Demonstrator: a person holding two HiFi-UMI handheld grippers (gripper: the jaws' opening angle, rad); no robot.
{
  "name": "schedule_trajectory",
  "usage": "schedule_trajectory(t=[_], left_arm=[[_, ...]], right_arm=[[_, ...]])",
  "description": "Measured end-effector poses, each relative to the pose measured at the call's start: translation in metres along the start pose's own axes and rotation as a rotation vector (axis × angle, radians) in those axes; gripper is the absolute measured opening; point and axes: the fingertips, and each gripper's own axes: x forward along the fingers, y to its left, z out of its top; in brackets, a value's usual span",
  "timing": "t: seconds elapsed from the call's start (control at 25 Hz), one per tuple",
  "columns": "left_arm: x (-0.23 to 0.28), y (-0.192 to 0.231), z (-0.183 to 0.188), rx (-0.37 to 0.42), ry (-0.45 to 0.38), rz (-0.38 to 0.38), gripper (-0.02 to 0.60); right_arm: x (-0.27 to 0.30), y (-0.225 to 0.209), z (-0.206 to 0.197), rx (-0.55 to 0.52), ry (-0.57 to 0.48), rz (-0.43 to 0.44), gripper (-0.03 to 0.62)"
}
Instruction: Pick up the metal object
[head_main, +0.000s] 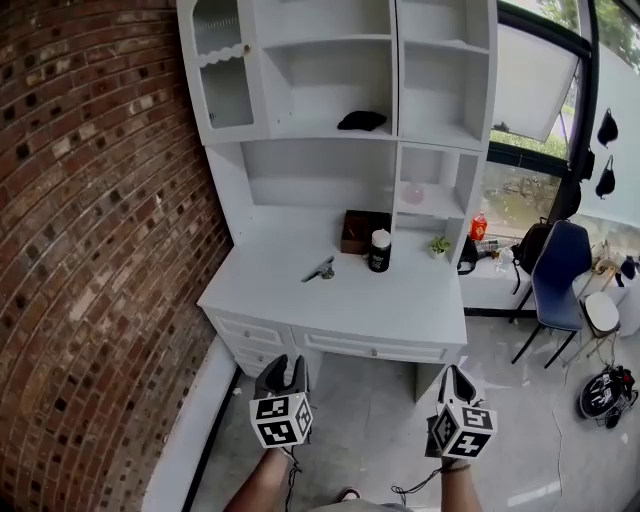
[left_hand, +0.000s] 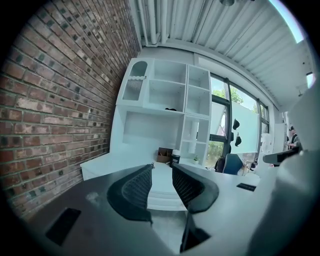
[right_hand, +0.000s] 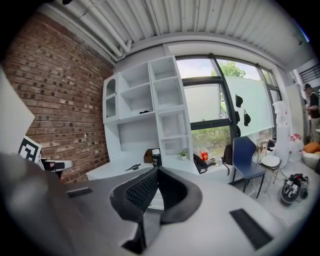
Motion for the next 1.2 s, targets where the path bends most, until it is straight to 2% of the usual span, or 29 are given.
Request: schedule_trajectory(t=[0.24,0.52,0.68,0.96,1.2], left_arm=[[0.029,0.001,-0.003,-0.009,0.013,0.030,0.115],[0.049,0.000,-0.007,0.030,0.053,0.041,0.115],[0.069,0.006,-0.006,0.032,0.056,0.051,0.115],[0.131,0.008,0.006,0.041,0.046,0.026,0.115],[0.197,0.016,0.028,0.037,0.043,0.014,0.115]], right_arm=[[0.035,-0.008,0.000,0.002,0.018,0.034,0.000],[0.064,-0.015,0.000,0.062,0.034,0.032,0.000],[0.087,-0.014,-0.004,0.060,0.050,0.043,0.000],[0.145,-0.019,0.005,0.039,0.067,0.028,0.000],[0.207,-0.020,0.032,0.026,0.069,0.030,0.000]])
